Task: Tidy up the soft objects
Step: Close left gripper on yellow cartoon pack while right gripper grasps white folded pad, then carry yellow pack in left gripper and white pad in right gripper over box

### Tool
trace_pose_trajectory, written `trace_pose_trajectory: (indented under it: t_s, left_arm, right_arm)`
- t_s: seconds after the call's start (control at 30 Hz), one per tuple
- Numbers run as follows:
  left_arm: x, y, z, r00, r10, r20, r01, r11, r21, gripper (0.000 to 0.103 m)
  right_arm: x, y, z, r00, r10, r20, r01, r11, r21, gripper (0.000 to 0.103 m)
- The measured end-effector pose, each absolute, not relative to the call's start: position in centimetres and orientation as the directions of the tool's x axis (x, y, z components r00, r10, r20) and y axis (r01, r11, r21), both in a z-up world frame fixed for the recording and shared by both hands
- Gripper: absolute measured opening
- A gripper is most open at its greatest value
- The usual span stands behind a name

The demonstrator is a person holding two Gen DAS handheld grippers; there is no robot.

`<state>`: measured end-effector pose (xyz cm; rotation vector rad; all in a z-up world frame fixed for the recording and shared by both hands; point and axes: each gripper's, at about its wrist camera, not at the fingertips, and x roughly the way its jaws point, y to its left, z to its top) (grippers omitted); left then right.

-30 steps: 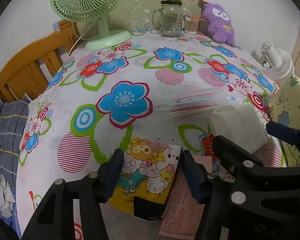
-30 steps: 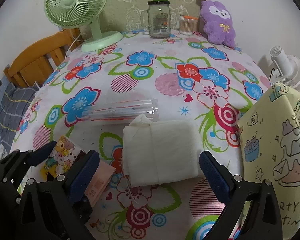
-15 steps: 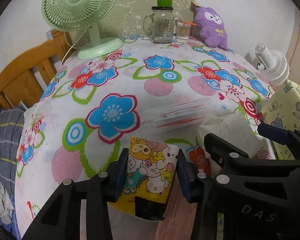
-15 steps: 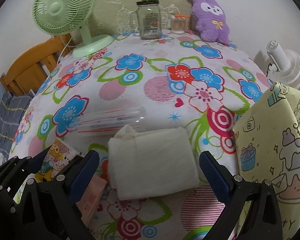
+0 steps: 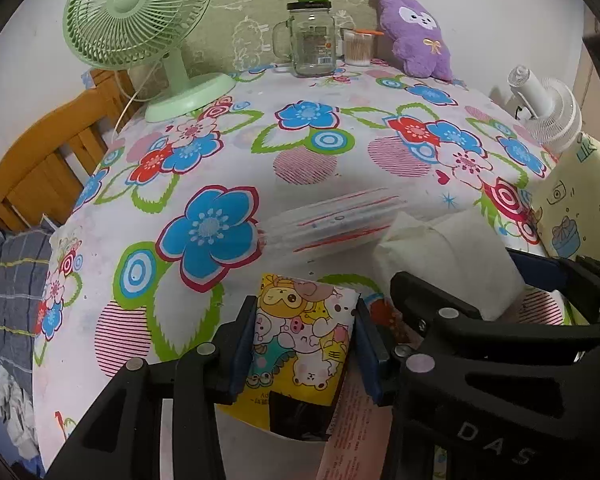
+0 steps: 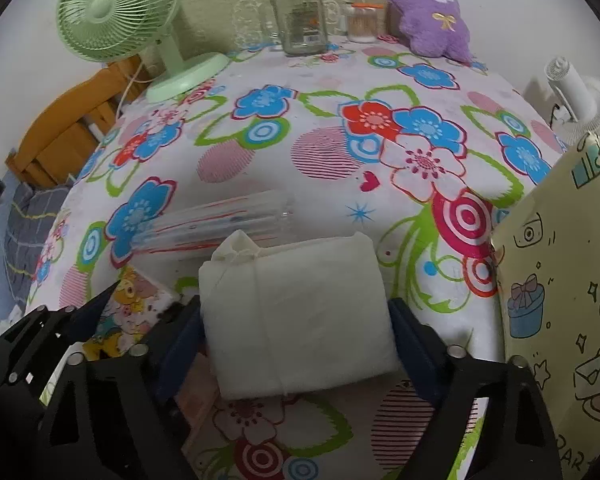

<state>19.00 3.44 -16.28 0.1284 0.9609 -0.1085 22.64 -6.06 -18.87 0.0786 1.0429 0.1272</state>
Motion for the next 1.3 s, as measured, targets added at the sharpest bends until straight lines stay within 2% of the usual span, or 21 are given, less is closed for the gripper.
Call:
trace_pose_trajectory:
  t_s: [0.13,0.3,1.3]
  left_arm:
    - [18.8,3.1,-16.1,0.57,-0.04,-0.821,0.16,0.985,0.063,0.045]
    - [18.2,2.8,-15.4,0.589,-0.035,-0.807,0.164,0.984,0.076,0.045]
    - [14.3,2.5,-8.6,0.723,-0.069,-0.687,0.159,0.985,0.068,0.045]
  right_arm:
    - [22.4,-5.7,-18.3,0.506,0.133,-0.852,-0.087,0.991,0.103,0.07]
    - [21.9,-5.5,-17.5,0.521,0.132,-0.843,-0.1,0.991,0.093,0.065]
    - [17.8,-5.5,-10.1,0.664,0.127,-0.737,-0.123,0.991,0.061,0.064]
